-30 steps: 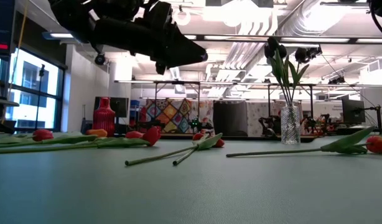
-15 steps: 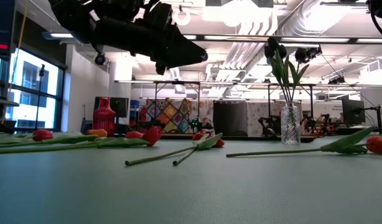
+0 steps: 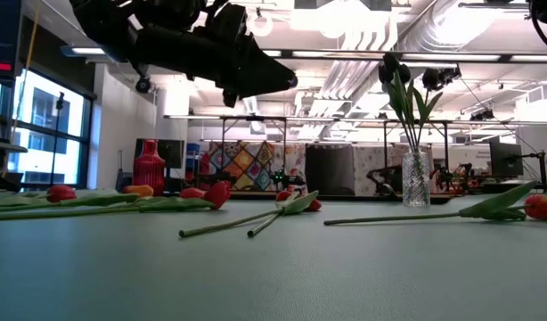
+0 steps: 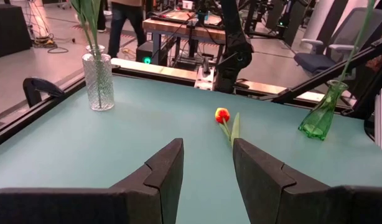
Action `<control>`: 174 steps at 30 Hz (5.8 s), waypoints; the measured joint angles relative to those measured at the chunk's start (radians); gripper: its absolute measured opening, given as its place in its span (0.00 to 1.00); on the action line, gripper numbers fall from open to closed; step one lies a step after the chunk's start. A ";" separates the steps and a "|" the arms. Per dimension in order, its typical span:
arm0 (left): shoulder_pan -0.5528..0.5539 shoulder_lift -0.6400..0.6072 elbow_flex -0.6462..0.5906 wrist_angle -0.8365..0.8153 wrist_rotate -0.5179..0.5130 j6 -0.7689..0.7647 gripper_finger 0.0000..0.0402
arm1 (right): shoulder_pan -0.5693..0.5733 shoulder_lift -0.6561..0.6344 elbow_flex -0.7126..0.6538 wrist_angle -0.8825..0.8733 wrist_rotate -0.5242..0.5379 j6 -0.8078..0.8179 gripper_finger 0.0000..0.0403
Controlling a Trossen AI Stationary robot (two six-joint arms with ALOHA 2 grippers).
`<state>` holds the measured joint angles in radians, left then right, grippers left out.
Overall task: Sort flowers into vase by color
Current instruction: Put the orange tulip into the green vase
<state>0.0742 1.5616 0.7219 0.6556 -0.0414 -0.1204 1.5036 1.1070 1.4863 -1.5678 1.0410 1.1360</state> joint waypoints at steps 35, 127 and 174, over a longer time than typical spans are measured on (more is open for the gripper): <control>-0.142 0.076 0.000 0.079 -0.043 -0.017 0.31 | -0.027 -0.001 0.218 0.266 0.248 -0.264 0.40; -0.284 0.391 0.394 0.581 -0.104 0.048 0.00 | -0.164 0.266 0.229 0.489 0.530 -0.500 0.40; -0.298 0.399 0.401 0.651 -0.256 0.395 0.00 | -0.732 0.300 0.210 0.576 0.352 -0.487 0.28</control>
<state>-0.2242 1.9602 1.1228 1.3070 -0.2975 0.2746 0.7711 1.4067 1.6966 -0.9921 1.3931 0.6486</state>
